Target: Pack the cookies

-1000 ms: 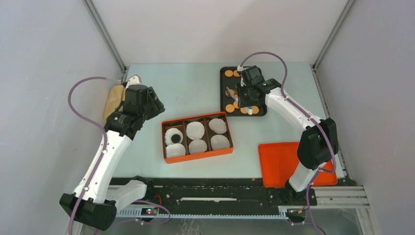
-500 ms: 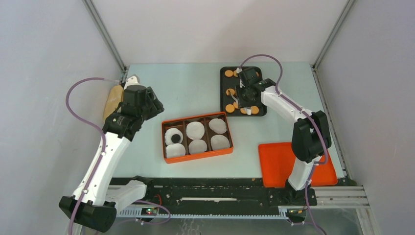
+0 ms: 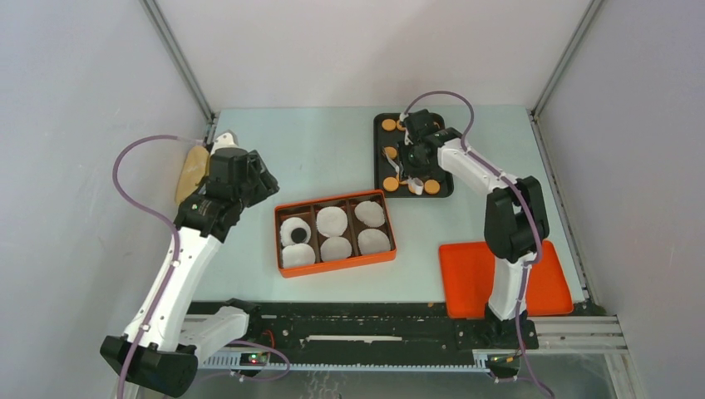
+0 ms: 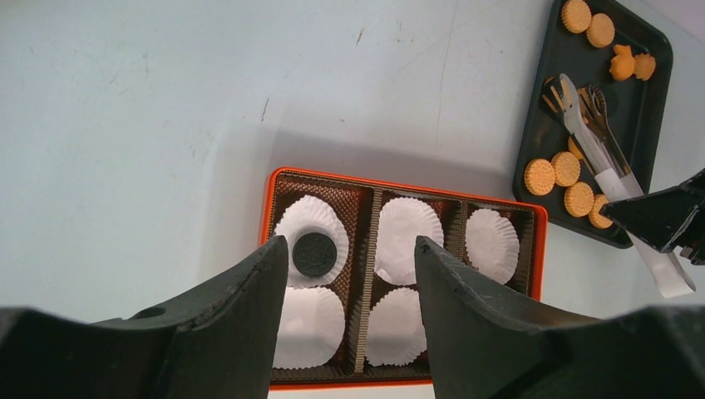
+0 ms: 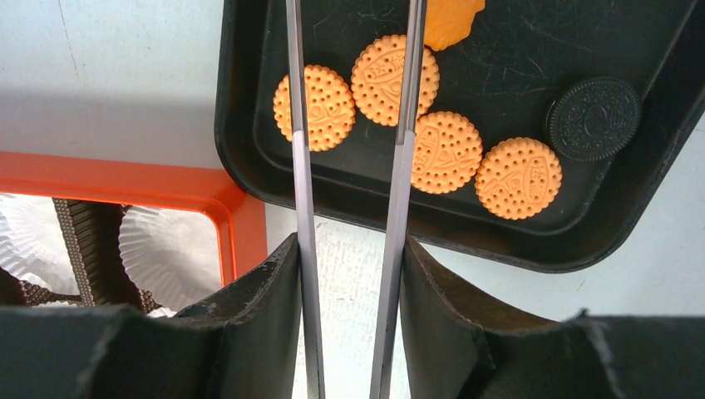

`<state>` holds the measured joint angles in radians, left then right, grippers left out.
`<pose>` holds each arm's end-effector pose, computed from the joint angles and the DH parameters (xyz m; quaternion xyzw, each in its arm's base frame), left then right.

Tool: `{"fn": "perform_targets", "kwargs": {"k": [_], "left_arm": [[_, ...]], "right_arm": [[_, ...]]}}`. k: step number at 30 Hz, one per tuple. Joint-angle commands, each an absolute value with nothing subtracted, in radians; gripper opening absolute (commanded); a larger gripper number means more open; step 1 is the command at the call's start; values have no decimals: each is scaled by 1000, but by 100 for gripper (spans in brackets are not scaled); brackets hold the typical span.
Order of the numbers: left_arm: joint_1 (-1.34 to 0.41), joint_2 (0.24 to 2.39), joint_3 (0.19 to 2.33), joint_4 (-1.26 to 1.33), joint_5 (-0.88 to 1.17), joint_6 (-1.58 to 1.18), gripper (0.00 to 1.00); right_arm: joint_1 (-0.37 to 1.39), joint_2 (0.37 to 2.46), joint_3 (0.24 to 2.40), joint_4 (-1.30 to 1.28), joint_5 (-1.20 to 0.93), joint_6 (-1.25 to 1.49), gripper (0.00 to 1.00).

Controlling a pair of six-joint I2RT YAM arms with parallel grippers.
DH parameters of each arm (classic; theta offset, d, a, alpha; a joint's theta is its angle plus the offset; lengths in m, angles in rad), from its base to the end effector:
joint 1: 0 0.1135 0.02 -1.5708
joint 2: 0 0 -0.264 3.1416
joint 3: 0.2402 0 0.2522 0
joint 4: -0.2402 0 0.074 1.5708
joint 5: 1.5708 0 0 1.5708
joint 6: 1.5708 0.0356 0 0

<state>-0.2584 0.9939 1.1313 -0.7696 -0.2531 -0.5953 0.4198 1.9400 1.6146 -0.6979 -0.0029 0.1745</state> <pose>0.1936 -0.0420 0.3637 -0.2046 0.8627 -0.0833 0.4550 0.3868 0.1727 0.2447 -0.1182 0.9555 0.0805 0.2581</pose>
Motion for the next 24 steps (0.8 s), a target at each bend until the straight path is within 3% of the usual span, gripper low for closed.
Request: {"fn": "perform_targets", "kwargs": {"k": [1, 7, 12, 24], "left_arm": [[-250, 988, 1111, -746, -227, -602, 62], [-247, 988, 1106, -746, -228, -597, 62], [-245, 995, 1105, -740, -211, -598, 62], [-237, 982, 1107, -741, -224, -592, 61]], "right_arm": [[414, 1963, 1706, -704, -7, 202, 48], [424, 1932, 1694, -701, 36, 196, 30], [451, 1876, 1694, -718, 110, 179, 22], [574, 1630, 1645, -769, 153, 165, 16]]}}
